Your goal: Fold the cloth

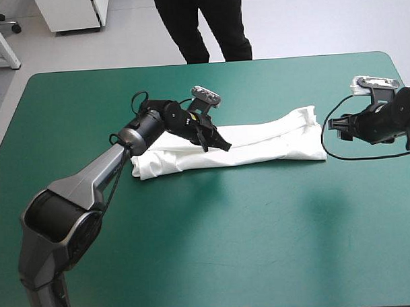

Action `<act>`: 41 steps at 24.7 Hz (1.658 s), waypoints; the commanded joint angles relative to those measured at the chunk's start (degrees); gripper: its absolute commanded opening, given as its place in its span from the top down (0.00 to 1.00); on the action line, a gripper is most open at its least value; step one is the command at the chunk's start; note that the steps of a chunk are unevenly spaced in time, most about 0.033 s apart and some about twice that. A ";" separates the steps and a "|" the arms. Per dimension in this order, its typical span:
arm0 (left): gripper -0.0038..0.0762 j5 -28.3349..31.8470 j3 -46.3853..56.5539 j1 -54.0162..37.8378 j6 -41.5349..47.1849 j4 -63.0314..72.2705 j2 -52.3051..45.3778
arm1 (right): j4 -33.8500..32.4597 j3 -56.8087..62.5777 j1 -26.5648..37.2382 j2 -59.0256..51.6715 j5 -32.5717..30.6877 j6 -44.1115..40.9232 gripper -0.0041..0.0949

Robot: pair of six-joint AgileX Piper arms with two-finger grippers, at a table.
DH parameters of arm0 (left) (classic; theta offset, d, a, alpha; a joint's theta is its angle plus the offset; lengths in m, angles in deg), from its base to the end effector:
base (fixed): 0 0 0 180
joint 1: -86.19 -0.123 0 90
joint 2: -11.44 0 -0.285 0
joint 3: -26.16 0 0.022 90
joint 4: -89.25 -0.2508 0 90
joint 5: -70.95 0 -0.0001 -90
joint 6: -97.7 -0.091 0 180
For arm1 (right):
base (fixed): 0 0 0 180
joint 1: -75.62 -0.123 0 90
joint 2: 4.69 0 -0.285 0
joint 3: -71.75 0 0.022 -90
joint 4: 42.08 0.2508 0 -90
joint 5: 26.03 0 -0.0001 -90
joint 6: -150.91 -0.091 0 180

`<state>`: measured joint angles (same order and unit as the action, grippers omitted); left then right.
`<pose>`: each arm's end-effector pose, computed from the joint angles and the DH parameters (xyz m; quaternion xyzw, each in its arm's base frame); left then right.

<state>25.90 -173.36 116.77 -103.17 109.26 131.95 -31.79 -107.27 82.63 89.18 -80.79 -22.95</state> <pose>0.3732 -0.2462 0.2706 0.3354 0.8839 -0.1772 0.2736 0.3163 -0.0255 0.3307 0.0380 0.9609 0.0538 0.2690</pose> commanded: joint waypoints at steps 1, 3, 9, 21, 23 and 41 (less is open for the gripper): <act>0.96 0.30 -4.33 0.20 0.37 1.98 0.91 | 3.96 -1.26 0.49 -0.94 2.98 3.46 0.36; 0.96 0.07 -4.83 0.20 0.93 2.08 2.79 | 4.55 -1.26 0.49 -0.22 2.98 4.35 0.36; 0.96 -0.57 -4.83 0.20 1.60 2.88 7.41 | 21.14 -1.26 5.84 4.35 2.22 14.79 0.36; 0.96 -2.37 -5.54 0.20 1.60 3.72 7.64 | 33.78 -1.87 8.36 19.80 -2.75 24.95 0.36; 0.96 -2.37 -5.54 0.20 1.60 3.72 7.64 | 33.88 -2.10 8.36 21.24 -2.62 25.39 0.36; 0.96 -2.73 -5.54 0.20 1.50 3.13 7.64 | 33.58 -6.25 3.69 32.19 -5.17 25.02 0.50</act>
<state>23.63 -177.75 116.59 -102.13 110.91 142.08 3.93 -113.99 88.09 120.11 -85.38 1.74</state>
